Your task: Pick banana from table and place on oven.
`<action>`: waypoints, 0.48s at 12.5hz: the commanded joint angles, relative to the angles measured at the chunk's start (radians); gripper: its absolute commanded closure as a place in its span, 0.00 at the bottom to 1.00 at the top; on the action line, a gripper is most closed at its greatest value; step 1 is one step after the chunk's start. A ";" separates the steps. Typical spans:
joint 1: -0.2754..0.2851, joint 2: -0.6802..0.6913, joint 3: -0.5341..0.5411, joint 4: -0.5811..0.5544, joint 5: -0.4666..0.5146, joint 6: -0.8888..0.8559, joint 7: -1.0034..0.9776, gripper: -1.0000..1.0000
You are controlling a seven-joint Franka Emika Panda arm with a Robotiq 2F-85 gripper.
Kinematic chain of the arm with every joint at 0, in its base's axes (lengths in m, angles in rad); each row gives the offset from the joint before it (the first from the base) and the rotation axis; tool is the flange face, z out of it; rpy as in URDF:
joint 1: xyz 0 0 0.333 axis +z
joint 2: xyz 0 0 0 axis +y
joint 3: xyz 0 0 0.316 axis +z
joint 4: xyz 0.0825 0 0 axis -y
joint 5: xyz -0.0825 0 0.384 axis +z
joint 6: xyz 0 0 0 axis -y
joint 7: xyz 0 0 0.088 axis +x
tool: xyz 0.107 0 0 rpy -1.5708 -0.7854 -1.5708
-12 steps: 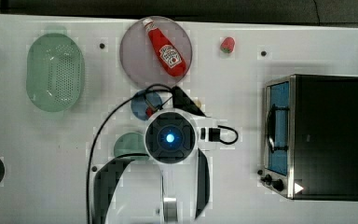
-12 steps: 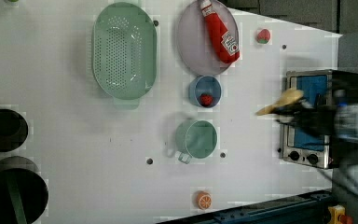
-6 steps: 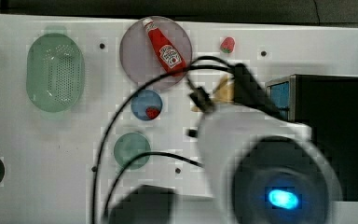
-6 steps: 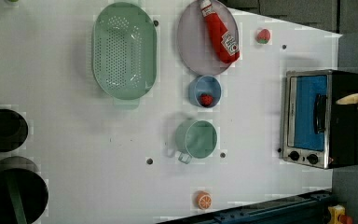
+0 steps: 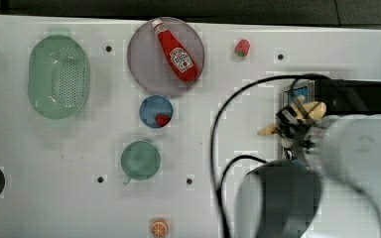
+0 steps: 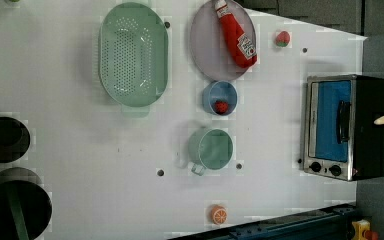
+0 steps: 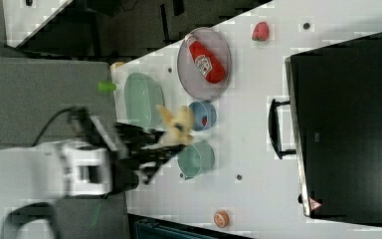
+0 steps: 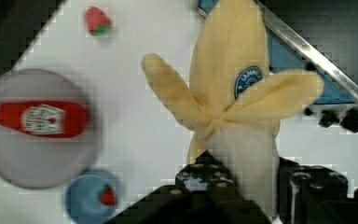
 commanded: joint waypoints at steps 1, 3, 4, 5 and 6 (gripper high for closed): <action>-0.007 0.083 -0.148 -0.004 0.002 0.082 -0.316 0.75; -0.008 0.156 -0.228 -0.004 0.002 0.203 -0.476 0.75; -0.008 0.196 -0.259 -0.004 0.002 0.258 -0.548 0.75; -0.009 0.235 -0.286 -0.003 0.002 0.303 -0.614 0.75; -0.009 0.270 -0.308 -0.002 0.002 0.340 -0.668 0.75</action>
